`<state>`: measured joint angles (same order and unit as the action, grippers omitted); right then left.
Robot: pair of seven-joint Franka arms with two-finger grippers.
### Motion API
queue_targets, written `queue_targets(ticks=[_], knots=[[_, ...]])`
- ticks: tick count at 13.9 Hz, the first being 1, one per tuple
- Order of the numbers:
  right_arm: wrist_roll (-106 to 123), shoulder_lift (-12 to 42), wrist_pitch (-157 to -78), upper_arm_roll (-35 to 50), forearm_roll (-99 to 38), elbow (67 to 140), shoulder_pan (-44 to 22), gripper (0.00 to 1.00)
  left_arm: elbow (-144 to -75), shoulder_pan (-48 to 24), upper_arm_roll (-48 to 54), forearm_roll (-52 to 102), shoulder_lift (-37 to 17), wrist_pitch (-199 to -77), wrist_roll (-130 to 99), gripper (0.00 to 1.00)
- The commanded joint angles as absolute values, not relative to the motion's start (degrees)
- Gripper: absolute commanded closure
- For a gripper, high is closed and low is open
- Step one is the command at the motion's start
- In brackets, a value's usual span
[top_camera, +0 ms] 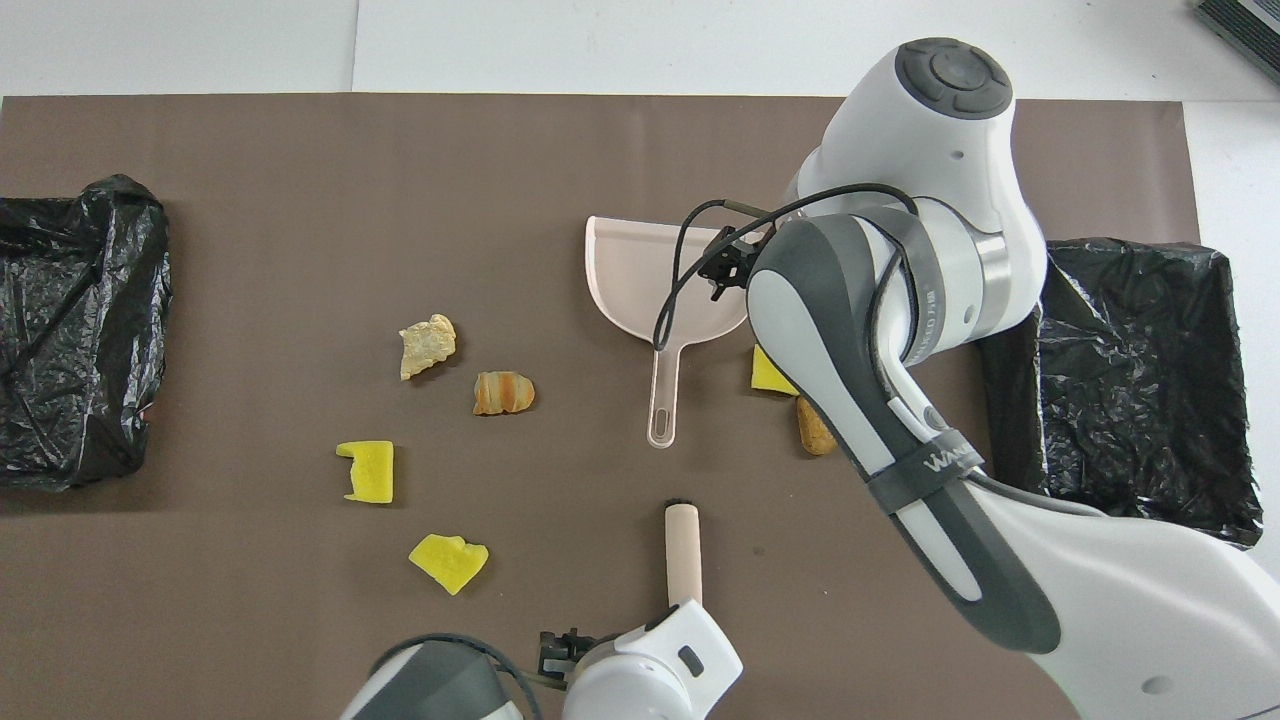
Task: Sweep and dump trash in bin
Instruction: 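Reach and grasp the pink dustpan handle with the right gripper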
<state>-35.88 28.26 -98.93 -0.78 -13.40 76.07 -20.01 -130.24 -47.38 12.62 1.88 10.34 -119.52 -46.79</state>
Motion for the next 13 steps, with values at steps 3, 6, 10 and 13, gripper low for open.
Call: queue_targets(ticks=[3, 6, 10, 13], knots=[[-36.04, 30.67, -105.98, -0.79, -17.58, 76.89, -24.6, 0.0, -132.28, -55.36, 11.43, 2.29, 5.28, -129.19, -54.58, 0.0], [-31.39, 28.57, -106.79, -0.79, -16.97, 84.0, -27.49, 0.0, -132.1, -58.44, 11.34, 2.2, -1.91, -134.8, -56.15, 0.0], [-28.04, 25.85, -107.66, -0.79, -13.62, 92.62, -28.92, 0.0, -131.84, -58.27, 11.16, 2.11, -3.17, -135.36, -56.78, 0.0], [-31.53, 24.78, -110.04, -0.79, -14.67, 94.92, -29.09, 0.0, -131.66, -57.4, 10.81, 2.11, -2.29, -133.95, -56.78, 0.0]])
